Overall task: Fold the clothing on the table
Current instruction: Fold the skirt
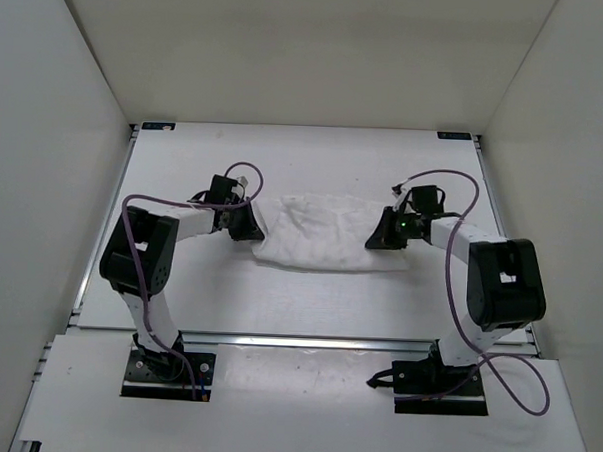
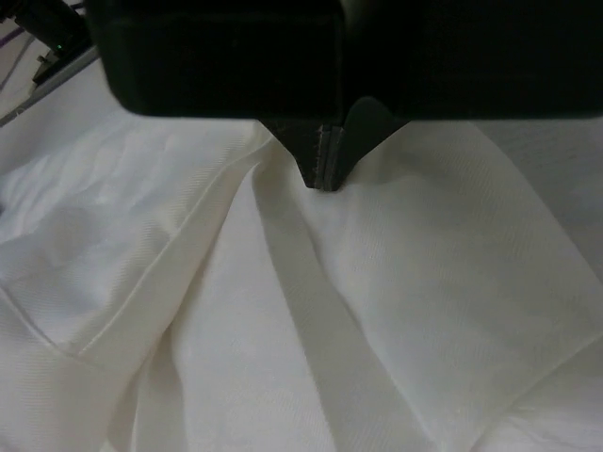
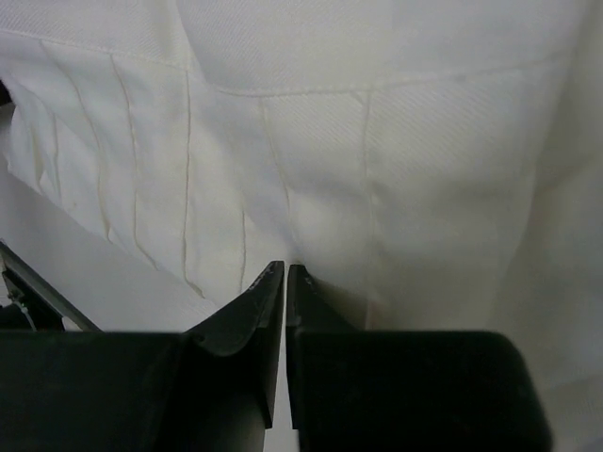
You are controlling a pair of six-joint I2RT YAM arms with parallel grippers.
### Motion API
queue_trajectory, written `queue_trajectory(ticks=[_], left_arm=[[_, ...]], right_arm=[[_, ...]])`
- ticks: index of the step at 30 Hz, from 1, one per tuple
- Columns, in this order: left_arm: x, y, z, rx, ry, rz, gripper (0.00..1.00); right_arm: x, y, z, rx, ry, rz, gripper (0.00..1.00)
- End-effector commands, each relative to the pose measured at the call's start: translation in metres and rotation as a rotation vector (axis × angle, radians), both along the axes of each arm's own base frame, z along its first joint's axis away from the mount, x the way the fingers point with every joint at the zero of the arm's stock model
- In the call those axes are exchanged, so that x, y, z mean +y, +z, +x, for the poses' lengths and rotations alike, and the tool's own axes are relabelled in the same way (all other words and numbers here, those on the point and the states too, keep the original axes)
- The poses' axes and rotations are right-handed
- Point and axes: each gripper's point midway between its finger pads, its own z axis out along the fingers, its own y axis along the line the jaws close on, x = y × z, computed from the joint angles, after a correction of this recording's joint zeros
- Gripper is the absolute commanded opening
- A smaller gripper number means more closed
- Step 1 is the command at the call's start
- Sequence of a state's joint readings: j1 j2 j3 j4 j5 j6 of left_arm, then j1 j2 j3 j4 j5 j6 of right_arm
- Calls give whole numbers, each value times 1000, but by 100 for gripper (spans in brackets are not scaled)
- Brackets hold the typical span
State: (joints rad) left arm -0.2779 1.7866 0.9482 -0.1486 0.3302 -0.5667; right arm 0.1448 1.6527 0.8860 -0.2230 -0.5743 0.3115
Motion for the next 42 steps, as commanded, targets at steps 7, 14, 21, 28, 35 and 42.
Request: queue_trajectory(ticks=[7, 14, 21, 28, 35, 42], left_arm=[[-17, 91, 29, -179, -54, -69, 0], [-53, 148, 26, -307, -202, -138, 0], [-79, 97, 4, -214, -220, -156, 0], [-62, 48, -11, -119, -171, -68, 0], [-47, 14, -21, -47, -139, 53, 0], [-41, -11, -27, 10, -116, 114, 0]], right_arm=[[-45, 101, 40, -248, -137, -38, 70], [-100, 51, 11, -108, -207, -233, 97], [-102, 8, -7, -40, -192, -272, 97], [-106, -9, -1, -6, -167, -319, 97], [-106, -23, 5, 35, -139, -366, 92], [-101, -26, 16, 24, -143, -329, 49]])
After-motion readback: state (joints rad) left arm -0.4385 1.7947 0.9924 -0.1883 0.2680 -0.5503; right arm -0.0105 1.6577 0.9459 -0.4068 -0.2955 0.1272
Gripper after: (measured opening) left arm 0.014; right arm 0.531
